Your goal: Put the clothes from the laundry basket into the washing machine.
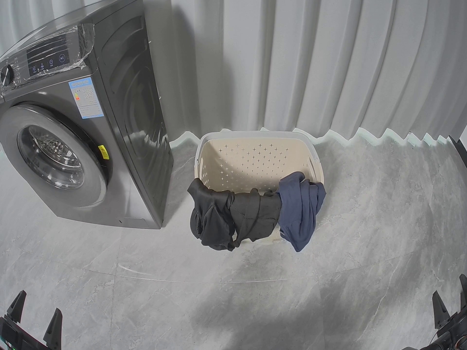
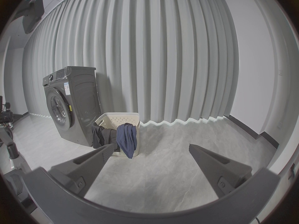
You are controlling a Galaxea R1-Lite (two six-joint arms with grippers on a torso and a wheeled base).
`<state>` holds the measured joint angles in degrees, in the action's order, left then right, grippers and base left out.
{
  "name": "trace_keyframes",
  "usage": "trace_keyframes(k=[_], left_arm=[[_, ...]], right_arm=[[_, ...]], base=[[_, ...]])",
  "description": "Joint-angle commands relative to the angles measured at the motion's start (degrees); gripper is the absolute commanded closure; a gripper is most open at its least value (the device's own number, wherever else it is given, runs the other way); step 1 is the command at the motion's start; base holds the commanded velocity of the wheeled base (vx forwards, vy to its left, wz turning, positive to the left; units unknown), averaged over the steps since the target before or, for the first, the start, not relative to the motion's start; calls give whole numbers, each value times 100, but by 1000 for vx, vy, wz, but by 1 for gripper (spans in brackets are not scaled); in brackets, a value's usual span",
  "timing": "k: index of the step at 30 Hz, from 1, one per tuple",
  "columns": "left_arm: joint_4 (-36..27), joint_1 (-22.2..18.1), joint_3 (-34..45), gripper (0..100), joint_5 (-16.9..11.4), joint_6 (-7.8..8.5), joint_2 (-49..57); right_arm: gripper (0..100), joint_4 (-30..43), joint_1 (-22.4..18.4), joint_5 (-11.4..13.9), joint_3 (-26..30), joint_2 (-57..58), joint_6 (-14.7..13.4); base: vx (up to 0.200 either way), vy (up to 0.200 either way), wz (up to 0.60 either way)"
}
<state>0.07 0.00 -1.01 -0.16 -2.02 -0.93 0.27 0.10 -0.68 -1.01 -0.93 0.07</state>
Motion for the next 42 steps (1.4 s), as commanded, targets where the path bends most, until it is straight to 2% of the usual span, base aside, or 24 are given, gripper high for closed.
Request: trace_keyframes(k=[1,7,19,31,42], left_arm=[[1,0,92,0,-2,0,84],[1,0,92,0,-2,0,84],[1,0,92,0,-2,-9,84],[1,0,92,0,-2,-9,84],[1,0,92,0,-2,0,84]], right_arm=[[0,0,-1,-2,92,93,1],[0,0,-1,-2,92,93,1],[0,0,-1,-2,92,93,1],[0,0,-1,-2,92,93,1],[0,0,-1,-2,92,93,1]], base=[[0,-200,0],[0,-200,0],[0,0,0],[200,0,0],[0,0,0]])
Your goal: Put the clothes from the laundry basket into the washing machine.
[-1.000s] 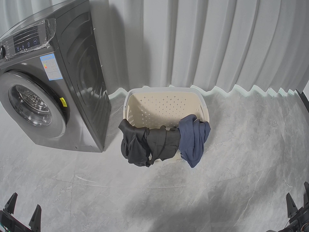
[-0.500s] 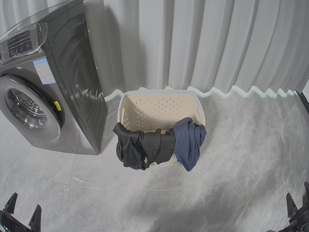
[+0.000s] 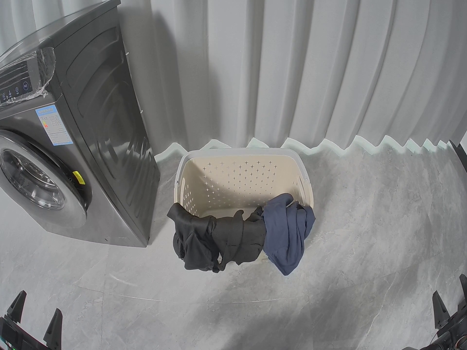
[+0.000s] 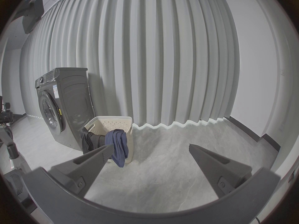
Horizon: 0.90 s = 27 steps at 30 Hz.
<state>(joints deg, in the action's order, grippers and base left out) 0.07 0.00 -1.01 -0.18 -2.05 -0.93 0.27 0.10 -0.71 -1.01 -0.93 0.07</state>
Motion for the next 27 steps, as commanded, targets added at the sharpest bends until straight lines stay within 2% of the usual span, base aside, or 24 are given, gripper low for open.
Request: trace_keyframes(k=[1,4,19,25,27], left_arm=[[1,0,92,0,1,3,84],[1,0,92,0,1,-6,84],[1,0,92,0,1,3,84],[1,9,92,0,1,-6,84],[1,0,92,0,1,-6,84]], right_arm=[[0,0,-1,0,92,93,1],[0,0,-1,0,92,93,1],[0,0,-1,0,92,93,1],[0,0,-1,0,92,93,1],[0,0,-1,0,92,93,1]], base=[[0,0,0],[0,0,0],[200,0,0],[0,0,0],[200,0,0]])
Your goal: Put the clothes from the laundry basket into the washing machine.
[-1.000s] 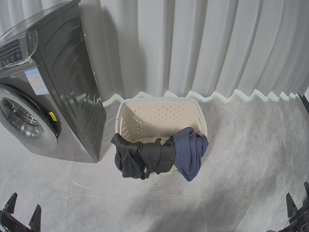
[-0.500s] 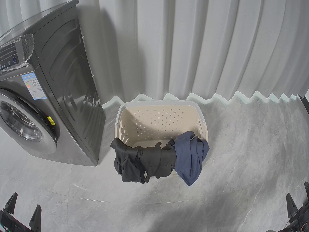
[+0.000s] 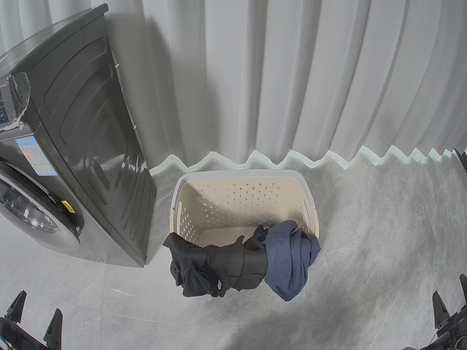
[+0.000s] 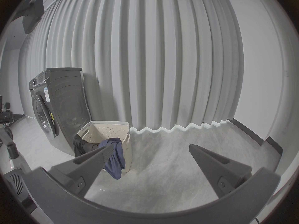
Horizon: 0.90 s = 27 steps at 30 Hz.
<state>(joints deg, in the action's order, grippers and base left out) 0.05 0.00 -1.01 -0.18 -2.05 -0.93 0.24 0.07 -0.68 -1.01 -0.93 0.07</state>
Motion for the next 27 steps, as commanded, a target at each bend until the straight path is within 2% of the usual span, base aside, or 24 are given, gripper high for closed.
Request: trace_keyframes(k=[1,13,27], left_arm=[[4,0,92,0,1,-6,84],[4,0,92,0,1,3,84],[4,0,92,0,1,-6,84]], right_arm=[[0,2,1,-2,92,93,1],[0,2,1,-2,92,93,1],[0,2,1,-2,92,93,1]], base=[[200,0,0],[200,0,0],[0,0,0]])
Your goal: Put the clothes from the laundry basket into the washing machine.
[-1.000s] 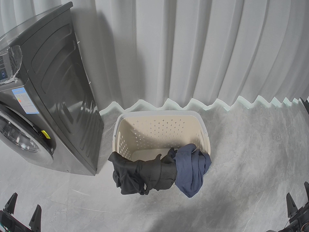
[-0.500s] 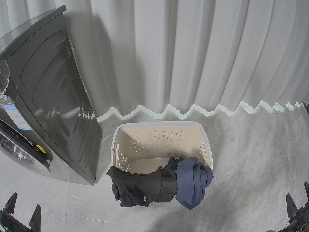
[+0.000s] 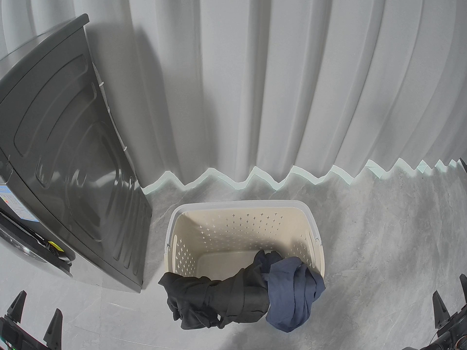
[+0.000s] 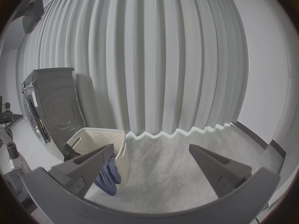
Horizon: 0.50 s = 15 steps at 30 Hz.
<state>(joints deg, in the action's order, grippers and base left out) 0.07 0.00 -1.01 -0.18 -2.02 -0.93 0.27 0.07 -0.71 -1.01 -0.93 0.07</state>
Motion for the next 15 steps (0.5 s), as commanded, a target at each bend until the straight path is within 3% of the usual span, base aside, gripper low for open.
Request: trace_keyframes(k=[1,4,15], left_arm=[[1,0,92,0,1,-9,84],[1,0,92,0,1,-9,84],[1,0,92,0,1,0,84]], right_arm=[[0,0,1,0,92,93,1],[0,0,1,0,92,93,-7],[0,0,1,0,92,93,1]], base=[[0,0,0],[0,-200,0],[0,0,0]])
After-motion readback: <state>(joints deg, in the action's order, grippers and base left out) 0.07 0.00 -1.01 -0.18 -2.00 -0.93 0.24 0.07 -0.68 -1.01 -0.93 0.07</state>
